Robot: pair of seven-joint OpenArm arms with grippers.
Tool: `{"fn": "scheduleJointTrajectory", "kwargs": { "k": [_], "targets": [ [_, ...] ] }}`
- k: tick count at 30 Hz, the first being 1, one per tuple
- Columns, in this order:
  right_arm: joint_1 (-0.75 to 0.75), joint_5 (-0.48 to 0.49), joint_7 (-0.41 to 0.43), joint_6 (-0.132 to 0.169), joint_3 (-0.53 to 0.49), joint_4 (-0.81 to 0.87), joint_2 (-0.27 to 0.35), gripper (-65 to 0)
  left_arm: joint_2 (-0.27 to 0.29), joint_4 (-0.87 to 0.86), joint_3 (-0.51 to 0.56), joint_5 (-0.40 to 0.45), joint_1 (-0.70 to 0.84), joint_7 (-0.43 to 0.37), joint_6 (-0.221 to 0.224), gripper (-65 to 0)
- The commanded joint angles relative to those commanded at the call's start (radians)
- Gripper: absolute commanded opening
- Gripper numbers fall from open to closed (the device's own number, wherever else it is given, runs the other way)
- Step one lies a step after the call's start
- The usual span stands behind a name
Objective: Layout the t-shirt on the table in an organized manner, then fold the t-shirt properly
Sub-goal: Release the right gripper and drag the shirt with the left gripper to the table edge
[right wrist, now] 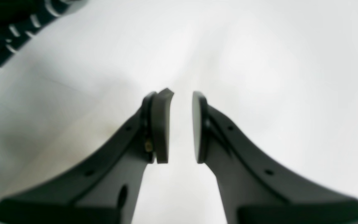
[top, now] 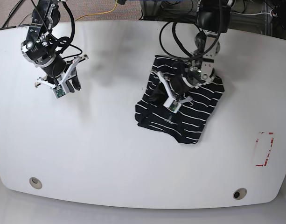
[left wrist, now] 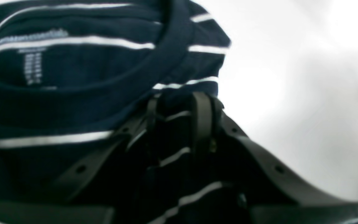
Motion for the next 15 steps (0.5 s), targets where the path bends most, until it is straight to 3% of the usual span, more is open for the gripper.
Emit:
{"fn": "scheduleJointTrajectory", "kwargs": {
  "k": [12, 15],
  "targets": [
    [0.000, 0.006, 0.000, 0.000, -0.006, 0.000, -0.008, -53.3, -0.178, -0.144, -0.298, -0.006, 0.000, -0.002, -0.120, -51.7],
    [0.000, 0.006, 0.000, 0.000, -0.006, 0.000, -0.008, -53.3, -0.215, -0.170, -0.351, -0.041, 0.000, -0.002, -0.120, -51.7]
  ]
}}
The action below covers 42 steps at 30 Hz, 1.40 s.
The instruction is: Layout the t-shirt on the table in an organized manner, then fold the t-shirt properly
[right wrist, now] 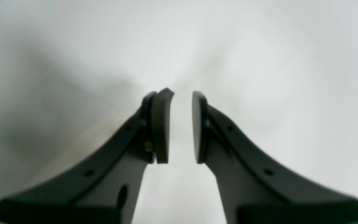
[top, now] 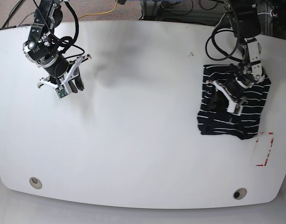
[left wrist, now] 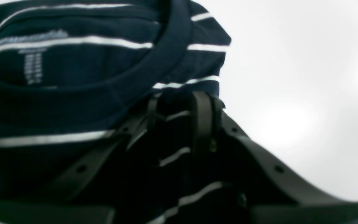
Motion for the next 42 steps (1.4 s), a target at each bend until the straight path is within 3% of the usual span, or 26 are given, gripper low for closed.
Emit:
{"fn": "scheduleJointTrajectory", "kwargs": {
  "k": [12, 20, 27, 34, 37, 42],
  "targets": [
    [-0.008, 0.000, 0.000, 0.000, 0.000, 0.006, -0.026, -53.3, -0.209, -0.115, -0.031, -0.166, 0.054, 0.000, 0.000, -51.7],
    [-0.012, 0.000, 0.000, 0.000, -0.002, 0.006, -0.029, -53.3, -0.284, -0.109, 0.028, -0.175, 0.058, 0.000, 0.000, -51.7],
    [-0.029, 0.000, 0.005, 0.000, -0.002, 0.011, -0.029, -53.3, -0.299, -0.063, 0.028, -0.176, 0.048, 0.015, 0.000, -51.7],
    [-0.028, 0.000, 0.008, 0.000, 0.003, 0.014, -0.026, -53.3, -0.285, 0.292, -0.051, -0.178, 0.037, 0.253, 0.000, -51.7],
    [-0.008, -0.003, 0.009, 0.000, 0.005, 0.014, -0.026, -53.3, -0.215, 0.437, -0.052, -0.175, 0.018, 0.311, 0.000, -51.7],
    [0.014, -0.011, 0.015, 0.000, 0.000, 0.012, -0.026, -53.3, -0.130, 0.603, -0.052, -0.167, 0.017, 0.318, 0.000, -51.7]
  ]
}}
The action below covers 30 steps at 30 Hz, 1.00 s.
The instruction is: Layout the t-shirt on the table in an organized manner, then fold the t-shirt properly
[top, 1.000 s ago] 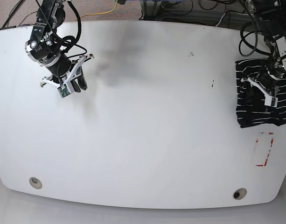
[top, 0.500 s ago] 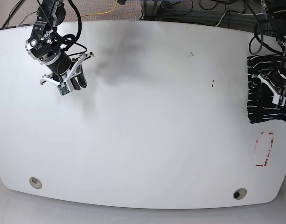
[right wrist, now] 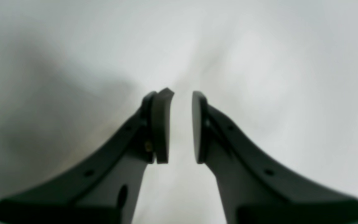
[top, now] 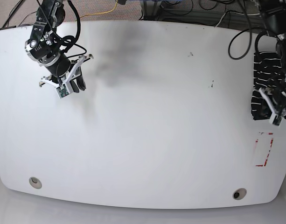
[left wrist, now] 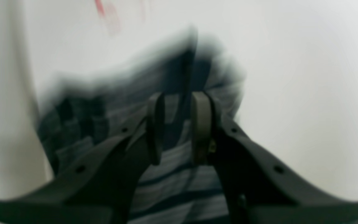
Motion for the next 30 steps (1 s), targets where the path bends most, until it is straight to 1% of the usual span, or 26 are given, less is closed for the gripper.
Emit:
{"fn": "scheduleJointTrajectory", "kwargs": {
  "k": [3, 4, 7, 9, 11, 12, 14, 15, 16, 17, 20, 25, 27, 28, 30],
  "targets": [
    [0.002, -0.040, 0.064, 0.000, 0.000, -0.005, 0.003, -53.1, 0.072, 0.077, 0.006, 0.043, 0.017, -0.005, 0.000, -51.7],
    [0.002, -0.077, 0.100, 0.000, -0.002, -0.006, 0.003, -53.0, 0.104, 0.101, 0.011, 0.068, 0.023, -0.005, 0.000, -51.7],
    [-0.002, -0.186, 0.212, 0.000, -0.002, -0.023, -0.003, -53.0, 0.176, 0.149, 0.025, 0.123, 0.051, -0.025, 0.000, -51.7],
    [-0.009, -0.261, 0.305, 0.000, -0.002, -0.032, -0.023, -53.3, 0.226, 0.193, 0.028, 0.150, 0.100, -0.075, 0.000, -51.8],
    [-0.017, -0.336, 0.397, 0.000, 0.009, -0.034, -0.057, -53.3, 0.278, 0.236, 0.031, 0.173, 0.170, -0.167, 0.000, -51.8],
    [-0.026, -0.353, 0.423, 0.000, 0.011, -0.034, -0.063, -53.3, 0.288, 0.245, 0.035, 0.176, 0.193, -0.198, 0.000, -51.8],
    [-0.054, -0.384, 0.491, 0.000, 0.029, -0.031, -0.074, -53.3, 0.319, 0.276, 0.054, 0.181, 0.259, -0.292, 0.004, -51.8],
    [-0.061, -0.388, 0.508, 0.000, 0.035, -0.031, -0.075, -53.3, 0.328, 0.284, 0.058, 0.181, 0.279, -0.316, 0.004, -51.8],
    [-0.081, -0.385, 0.540, 0.000, 0.048, -0.031, -0.077, -53.3, 0.350, 0.304, 0.069, 0.181, 0.330, -0.361, 0.004, -51.8],
    [-0.095, -0.374, 0.554, 0.000, 0.057, -0.029, -0.077, -53.3, 0.364, 0.318, 0.075, 0.181, 0.367, -0.387, 0.007, -51.8],
    [-0.157, -0.333, 0.575, 0.000, 0.100, -0.029, -0.077, -53.3, 0.388, 0.347, 0.094, 0.181, 0.470, -0.431, 0.019, -51.8],
    [-0.255, -0.227, 0.577, 0.000, 0.146, -0.021, -0.077, -53.3, 0.396, 0.354, 0.098, 0.175, 0.592, -0.439, 0.022, -51.8],
    [-0.316, -0.192, 0.577, 0.000, 0.166, -0.018, -0.078, -53.4, 0.397, 0.354, 0.098, 0.173, 0.654, -0.439, 0.022, -51.8],
    [-0.376, -0.167, 0.577, 0.000, 0.178, -0.015, -0.080, -53.4, 0.399, 0.354, 0.098, 0.173, 0.703, -0.439, 0.022, -51.8],
    [-0.442, -0.124, 0.577, 0.000, 0.190, -0.015, -0.084, -53.4, 0.423, 0.356, 0.098, 0.173, 0.767, -0.439, 0.022, -51.8]
  ]
}}
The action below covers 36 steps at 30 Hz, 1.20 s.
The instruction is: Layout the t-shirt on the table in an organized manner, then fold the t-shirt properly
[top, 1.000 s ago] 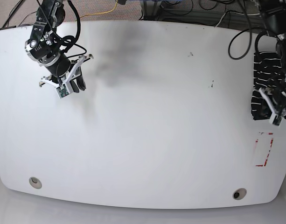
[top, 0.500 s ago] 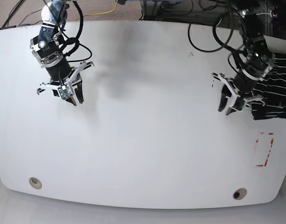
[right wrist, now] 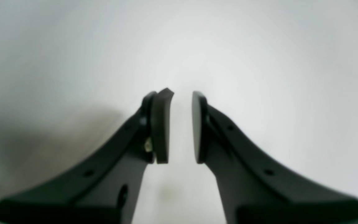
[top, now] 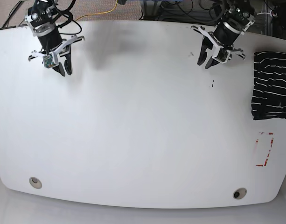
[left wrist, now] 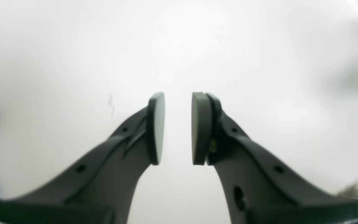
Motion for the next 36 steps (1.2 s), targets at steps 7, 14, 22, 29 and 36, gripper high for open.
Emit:
{"fn": "scheduleJointTrajectory", "kwargs": {
  "k": [7, 14, 22, 29, 36],
  "targets": [
    [-0.299, 0.189, 0.005, 0.000, 0.000, 0.002, -0.021, -53.4, 0.049, 0.006, -0.002, -0.002, 0.267, 0.000, -0.005, -51.8],
    [-0.482, 0.239, 0.000, 0.000, -0.002, -0.012, -0.023, -53.4, 0.044, -0.034, -0.002, 0.000, 0.468, 0.002, -0.003, -51.8],
    [-0.503, 0.184, 0.002, 0.000, -0.026, -0.169, -0.018, -53.4, -0.034, -0.196, -0.003, 0.003, 0.480, 0.002, 0.002, -51.7],
    [-0.376, -0.002, 0.006, 0.000, -0.077, -0.404, -0.014, -53.4, -0.055, -0.479, -0.003, 0.009, 0.307, 0.002, 0.002, -51.7],
    [-0.258, -0.110, 0.095, 0.000, -0.141, -0.647, 0.012, -53.4, -0.064, -0.809, -0.005, 0.011, 0.115, 0.002, 0.002, -51.7]
  ]
}}
